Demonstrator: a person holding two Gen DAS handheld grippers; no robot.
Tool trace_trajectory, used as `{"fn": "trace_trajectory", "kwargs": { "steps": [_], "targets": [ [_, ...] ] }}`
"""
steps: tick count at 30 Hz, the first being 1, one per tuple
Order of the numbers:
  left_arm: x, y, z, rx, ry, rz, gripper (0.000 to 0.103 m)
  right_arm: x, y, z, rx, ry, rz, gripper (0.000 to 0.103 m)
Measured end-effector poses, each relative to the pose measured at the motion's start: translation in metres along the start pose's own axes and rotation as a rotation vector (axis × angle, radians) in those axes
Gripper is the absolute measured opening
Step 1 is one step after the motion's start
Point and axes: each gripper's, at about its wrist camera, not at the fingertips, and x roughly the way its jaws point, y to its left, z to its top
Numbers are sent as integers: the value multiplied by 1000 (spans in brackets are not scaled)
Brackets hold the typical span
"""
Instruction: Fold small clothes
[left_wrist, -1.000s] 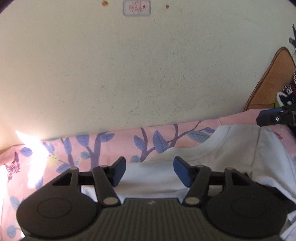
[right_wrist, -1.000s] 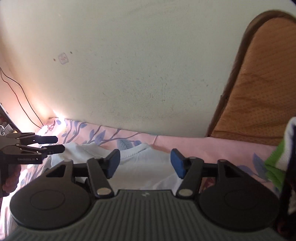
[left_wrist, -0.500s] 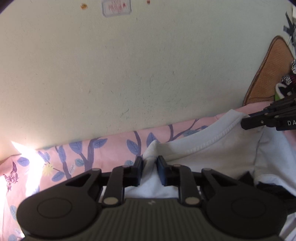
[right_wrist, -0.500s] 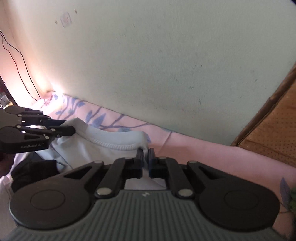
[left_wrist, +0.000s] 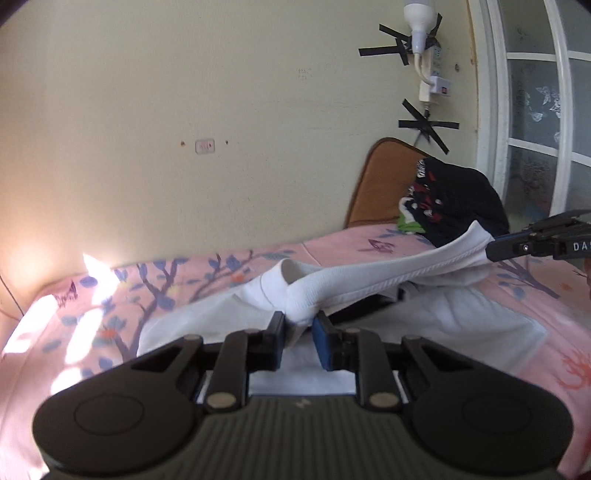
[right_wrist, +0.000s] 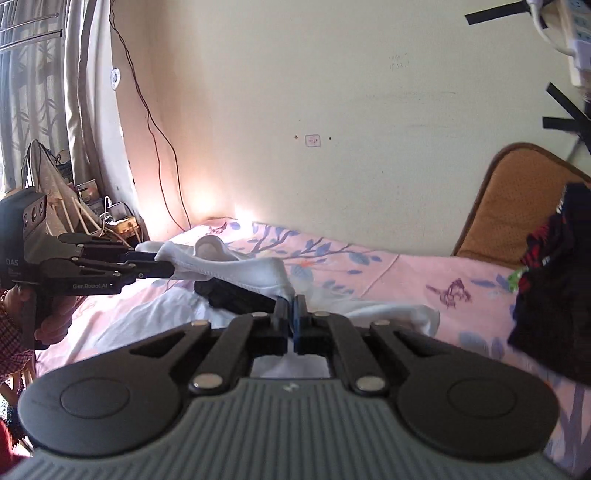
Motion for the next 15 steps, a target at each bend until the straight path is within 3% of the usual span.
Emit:
{"fn": "trace_trajectory", "kwargs": {
  "steps": [3,5,8,9,10,12,13,15],
  "targets": [
    [-10,-11,-33,-58,76,-7,23,-14,23,-45,-14,19,-32,5],
    [-8,-11,-52,-118,129,-21,23,-8,28,-68,44,54,-39,5],
    [-25,7,-69,-220,135,-54,28,3,22,-93,147,115,-51,10],
    [-32,17,-68,-256,116,-48,39,3,21,-96,183,115,-28,11],
    [-41,26,-68,-294,88,-33,53,0,20,-97,219,95,-8,15],
    [-54,47,-64,-374,37,12,63,-24,17,-94,274,10,15,46],
    [-56,58,-61,-415,27,35,69,-35,14,-91,296,-48,0,52],
    [-51,75,-56,-473,35,74,71,-45,3,-88,359,-139,-47,55]
  ]
}}
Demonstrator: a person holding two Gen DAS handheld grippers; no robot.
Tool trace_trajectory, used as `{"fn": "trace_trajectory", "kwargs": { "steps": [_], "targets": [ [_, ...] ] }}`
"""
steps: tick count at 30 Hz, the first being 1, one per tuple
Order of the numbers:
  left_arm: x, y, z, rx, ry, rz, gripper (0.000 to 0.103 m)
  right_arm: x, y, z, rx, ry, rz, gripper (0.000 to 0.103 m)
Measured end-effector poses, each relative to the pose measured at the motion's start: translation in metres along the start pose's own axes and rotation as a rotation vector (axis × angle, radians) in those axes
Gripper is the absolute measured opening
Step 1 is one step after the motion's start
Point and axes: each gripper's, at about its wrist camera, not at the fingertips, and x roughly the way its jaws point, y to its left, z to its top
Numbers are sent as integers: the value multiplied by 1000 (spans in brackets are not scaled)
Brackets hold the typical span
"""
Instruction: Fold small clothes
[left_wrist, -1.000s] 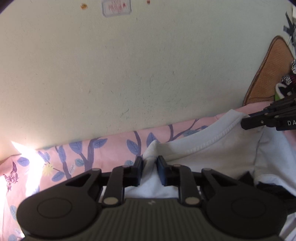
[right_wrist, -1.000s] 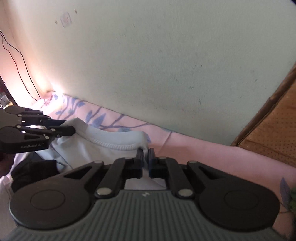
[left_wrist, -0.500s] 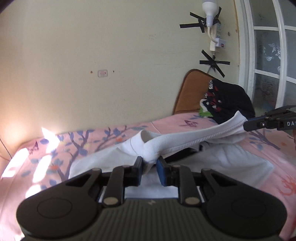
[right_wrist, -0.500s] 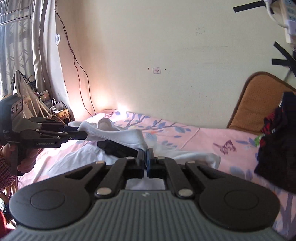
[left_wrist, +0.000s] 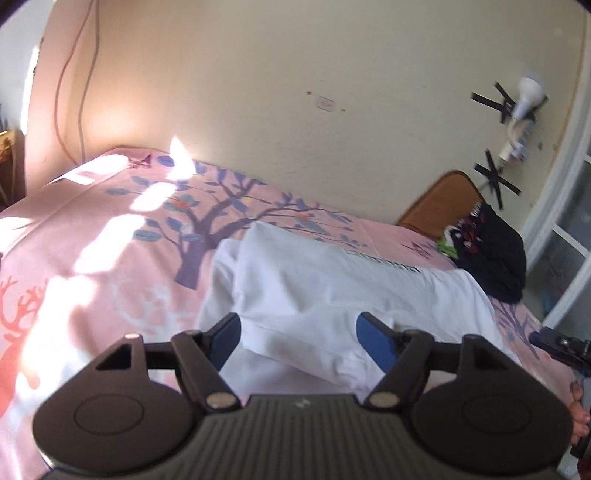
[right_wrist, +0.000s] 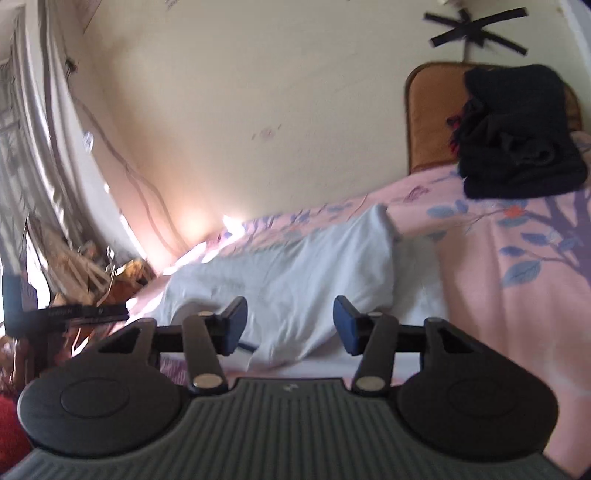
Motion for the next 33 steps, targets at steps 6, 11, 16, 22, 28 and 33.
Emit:
{"fn": "trace_trajectory", "kwargs": {
  "steps": [6,11,16,22,28,33],
  "targets": [
    [49,21,21,-125,73,-37,71,21,-24,8,131,-44,-152,63],
    [80,34,12,-228,152,-66,13,52,-37,-6,233,13,-148,40],
    [58,30,10,-158,138,-63,9,40,-26,-6,203,15,-171,8],
    [63,16,-2,-28,160,40,14,37,-27,-29,184,77,-242,7],
    [25,11,11,29,41,91,35,18,-9,-14,45,13,-277,39],
    [24,0,49,-2,-79,14,35,30,7,20,-21,-77,-264,39]
  ]
}}
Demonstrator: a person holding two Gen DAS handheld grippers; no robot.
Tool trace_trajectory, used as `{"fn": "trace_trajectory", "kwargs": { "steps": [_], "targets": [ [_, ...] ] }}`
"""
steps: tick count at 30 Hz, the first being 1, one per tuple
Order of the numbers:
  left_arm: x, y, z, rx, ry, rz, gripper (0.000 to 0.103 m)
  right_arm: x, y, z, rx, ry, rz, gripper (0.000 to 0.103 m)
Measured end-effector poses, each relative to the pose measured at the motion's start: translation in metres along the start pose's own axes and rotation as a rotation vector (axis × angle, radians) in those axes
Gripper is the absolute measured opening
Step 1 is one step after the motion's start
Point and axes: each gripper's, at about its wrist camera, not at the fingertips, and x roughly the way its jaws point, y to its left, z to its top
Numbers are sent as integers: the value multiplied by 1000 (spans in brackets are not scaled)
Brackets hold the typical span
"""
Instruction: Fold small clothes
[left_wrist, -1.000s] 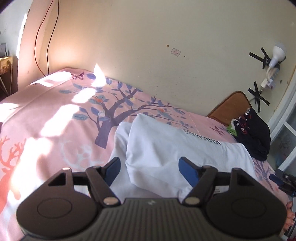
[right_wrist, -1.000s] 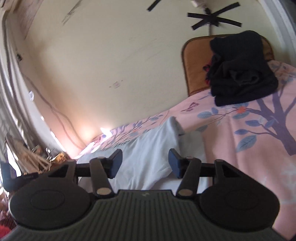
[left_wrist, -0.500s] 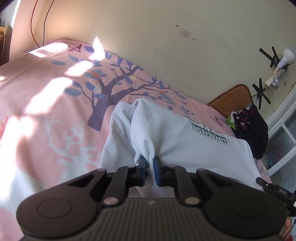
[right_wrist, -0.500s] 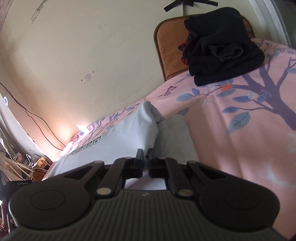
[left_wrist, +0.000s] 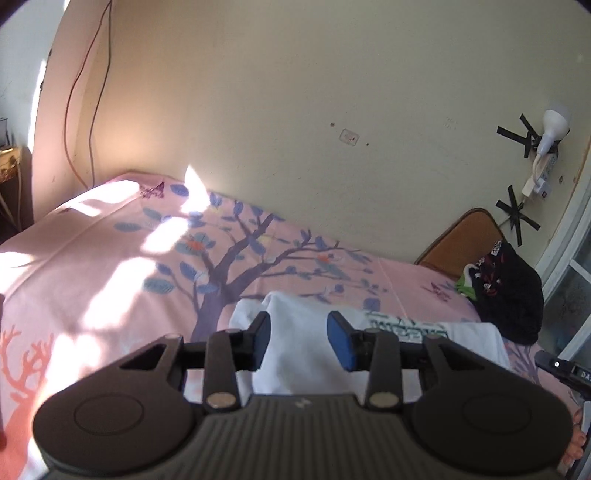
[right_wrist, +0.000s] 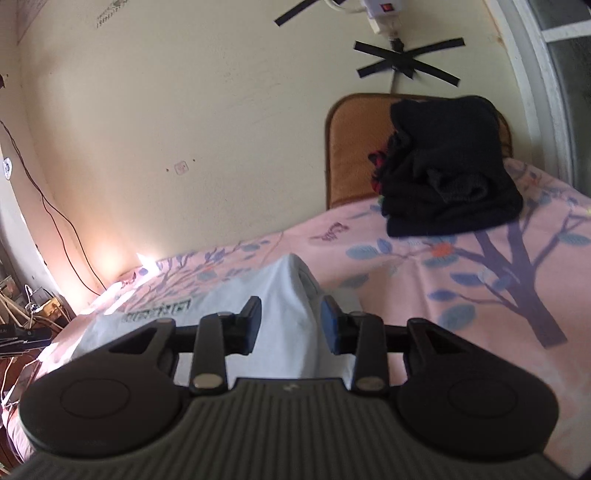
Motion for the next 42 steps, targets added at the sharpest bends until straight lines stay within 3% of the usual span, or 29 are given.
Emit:
{"fn": "trace_trajectory", "kwargs": {
  "steps": [2,4,5,7,9,10,11,12,14,15,17,19,28,42],
  "targets": [
    [20,-14,6,44,-16,-22,35,24,19,11,-12,0,28,39],
    [50,-22,7,61,16,-37,35,51,38,16,-16,9,96,45],
    [64,-23,6,64,42,-26,35,64,46,17,-23,24,117,50],
    [92,-18,1,58,100,34,34,90,55,19,-45,77,135,51],
    [110,-8,-8,43,138,93,30,110,45,17,-30,124,79,50],
    [116,-2,-13,32,149,103,23,116,34,14,-19,141,22,48],
    [115,6,-20,30,123,96,21,119,22,9,-5,152,-13,44],
    [113,7,-24,43,105,89,21,119,5,1,32,170,-37,24],
    [110,6,-27,62,86,94,21,108,-23,-11,180,151,-16,3],
    [110,5,-27,63,83,99,21,103,-34,-11,247,151,-8,0],
    [111,4,-27,66,79,106,21,95,-49,-15,352,144,12,0],
    [110,1,-28,78,74,113,21,93,-51,-16,377,146,20,0],
    [108,-13,-33,163,45,173,22,90,-28,-18,254,121,-32,5],
    [110,-14,-34,182,45,187,22,92,-24,-17,223,113,-56,5]
  ]
}}
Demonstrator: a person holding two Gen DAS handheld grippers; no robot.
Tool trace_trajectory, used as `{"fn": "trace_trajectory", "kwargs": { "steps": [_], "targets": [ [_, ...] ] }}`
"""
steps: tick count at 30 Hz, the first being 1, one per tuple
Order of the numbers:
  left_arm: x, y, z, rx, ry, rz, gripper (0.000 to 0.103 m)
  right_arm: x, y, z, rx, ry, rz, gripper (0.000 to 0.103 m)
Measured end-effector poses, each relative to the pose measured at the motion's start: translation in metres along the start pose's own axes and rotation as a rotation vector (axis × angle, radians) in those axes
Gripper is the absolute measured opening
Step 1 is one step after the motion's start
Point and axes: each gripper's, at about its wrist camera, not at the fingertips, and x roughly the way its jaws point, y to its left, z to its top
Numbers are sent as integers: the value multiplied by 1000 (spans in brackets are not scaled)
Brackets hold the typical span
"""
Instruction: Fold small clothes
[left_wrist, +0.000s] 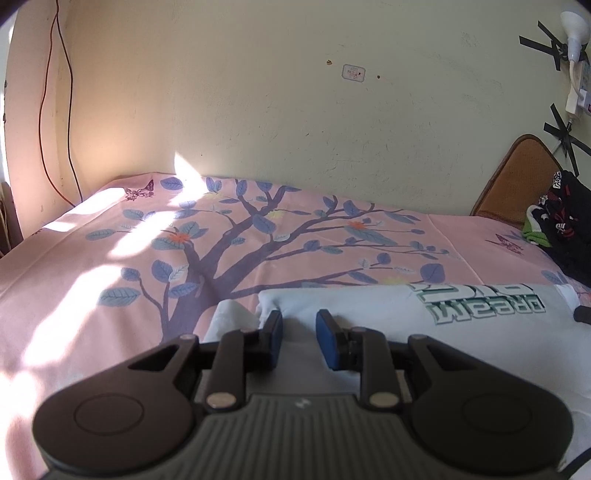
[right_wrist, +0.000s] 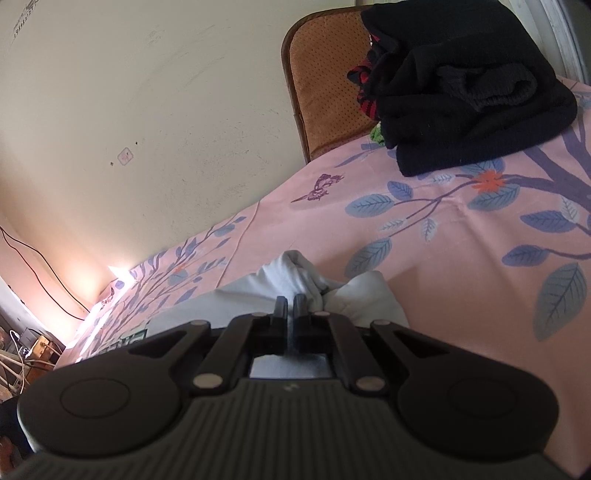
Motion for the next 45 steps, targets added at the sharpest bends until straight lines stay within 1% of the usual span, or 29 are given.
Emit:
{"fn": "trace_trajectory", "kwargs": {
  "steps": [7,8,10,12,13,15,16,17,20,24,25,26,27,28,29,30,31,32,34,35,36,37,38,39,42,44,45],
  "targets": [
    [-1,-5,-1,24,-7,23,24,0,2,-1,-21,-4,3,10],
    [-2,-5,-2,26,-8,24,24,0,3,-1,-27,-6,2,12],
    [-2,-6,-2,28,-9,26,24,-4,7,-3,-52,-18,4,20],
    [-2,-6,-2,30,-10,27,24,-11,13,-7,-92,-47,11,42],
    [-2,-6,-2,31,-10,27,25,-16,17,-10,-116,-69,20,47],
    [-3,-6,-2,33,-11,29,25,-28,23,-17,-149,-110,23,64],
    [-3,-6,-2,34,-11,29,25,-34,25,-21,-159,-128,10,66],
    [-3,-6,-2,34,-12,29,25,-39,26,-24,-161,-139,6,66],
    [-3,-6,-2,37,-12,31,25,-54,25,-33,-156,-151,30,66],
    [-3,-7,-3,44,-14,38,26,-62,24,-39,-159,-140,15,67],
    [-3,-7,-3,46,-16,42,27,-63,23,-39,-156,-135,11,67],
    [-3,-7,-3,49,-17,47,27,-62,23,-40,-153,-133,1,72],
    [-3,-8,-3,53,-20,55,31,-61,23,-40,-153,-130,-8,75],
    [-3,-9,-3,54,-23,82,47,-59,23,-40,-154,-121,-18,75],
    [-3,-9,-3,41,-23,130,61,-57,22,-40,-154,-107,-22,75],
    [-4,-6,-2,16,-31,163,79,-55,23,-39,-156,-96,-25,78],
    [-7,-2,-2,-10,-45,156,82,-53,23,-39,-159,-84,-32,79],
    [-9,2,-2,-27,-55,137,82,-51,24,-39,-159,-76,-38,81],
    [-13,5,-3,-46,-77,137,83,-50,23,-40,-161,-71,-34,84],
    [-16,5,-4,-46,-99,139,84,-52,23,-40,-158,-79,-28,87],
    [-20,4,-5,-42,-122,140,90,-54,23,-39,-152,-93,-18,88],
    [-24,3,-6,-38,-148,143,99,-56,21,-39,-139,-111,-1,89],
    [-30,2,-8,-33,-187,148,102,-58,19,-38,-119,-127,12,91],
    [-35,1,-10,-33,-218,149,103,-59,18,-38,-102,-134,18,95],
    [-50,1,-17,-53,-281,153,103,-58,13,-35,-66,-126,36,95],
    [-61,0,-21,-62,-334,175,103,-56,11,-33,-47,-103,51,95],
    [-66,-2,-24,-61,-375,193,103,-55,11,-33,-39,-95,52,95]
  ]
}}
